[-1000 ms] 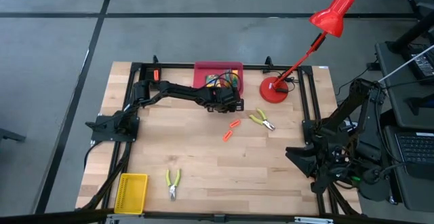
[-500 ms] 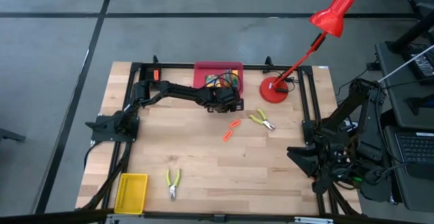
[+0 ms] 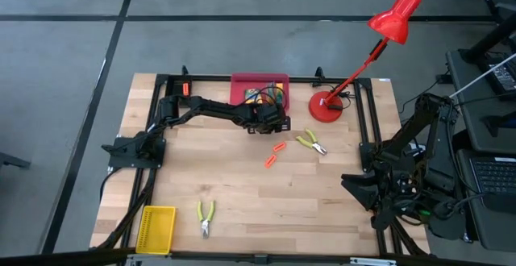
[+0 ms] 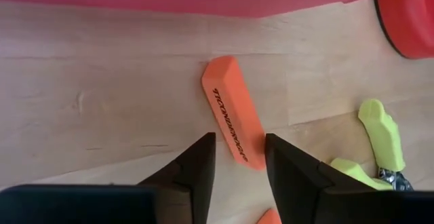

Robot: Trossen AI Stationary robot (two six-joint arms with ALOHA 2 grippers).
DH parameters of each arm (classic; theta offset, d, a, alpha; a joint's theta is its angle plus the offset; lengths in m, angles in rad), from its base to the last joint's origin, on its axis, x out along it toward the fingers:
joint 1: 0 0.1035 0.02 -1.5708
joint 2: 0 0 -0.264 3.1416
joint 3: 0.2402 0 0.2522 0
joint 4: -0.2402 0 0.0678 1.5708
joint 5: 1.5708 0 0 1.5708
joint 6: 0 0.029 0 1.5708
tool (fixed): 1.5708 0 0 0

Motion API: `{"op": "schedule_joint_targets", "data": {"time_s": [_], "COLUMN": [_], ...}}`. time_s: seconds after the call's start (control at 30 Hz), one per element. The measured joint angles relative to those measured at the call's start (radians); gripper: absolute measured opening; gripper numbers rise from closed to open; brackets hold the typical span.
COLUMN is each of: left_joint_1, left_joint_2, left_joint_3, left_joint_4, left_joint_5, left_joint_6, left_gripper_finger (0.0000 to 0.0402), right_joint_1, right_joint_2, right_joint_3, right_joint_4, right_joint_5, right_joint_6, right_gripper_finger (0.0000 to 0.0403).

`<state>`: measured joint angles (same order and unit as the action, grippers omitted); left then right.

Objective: Pick & Place School Supplies
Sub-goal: Put the orange eraser into the black bin

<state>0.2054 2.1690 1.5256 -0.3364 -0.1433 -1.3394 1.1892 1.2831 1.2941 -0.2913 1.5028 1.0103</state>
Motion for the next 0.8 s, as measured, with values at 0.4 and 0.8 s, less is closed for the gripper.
{"op": "schedule_joint_targets", "data": {"time_s": [0.4, 0.8], "left_joint_1": [0.011, 0.007], "left_joint_2": [0.031, 0.046], "left_joint_3": [0.003, 0.005], "left_joint_4": [0.039, 0.025], "left_joint_5": [-0.004, -0.012], "left_joint_6": [-0.036, -0.060], "left_gripper_finger": [0.0125, 0.0110], "right_joint_1": [0.000, 0.021], "right_joint_2": [0.000, 0.000], "right_joint_3": [0.000, 0.000], "right_joint_4": [0.009, 0.030], "right_joint_5": [-0.019, -0.002], "right_joint_6": [0.001, -0.001], "right_gripper_finger": [0.0121, 0.0121]}}
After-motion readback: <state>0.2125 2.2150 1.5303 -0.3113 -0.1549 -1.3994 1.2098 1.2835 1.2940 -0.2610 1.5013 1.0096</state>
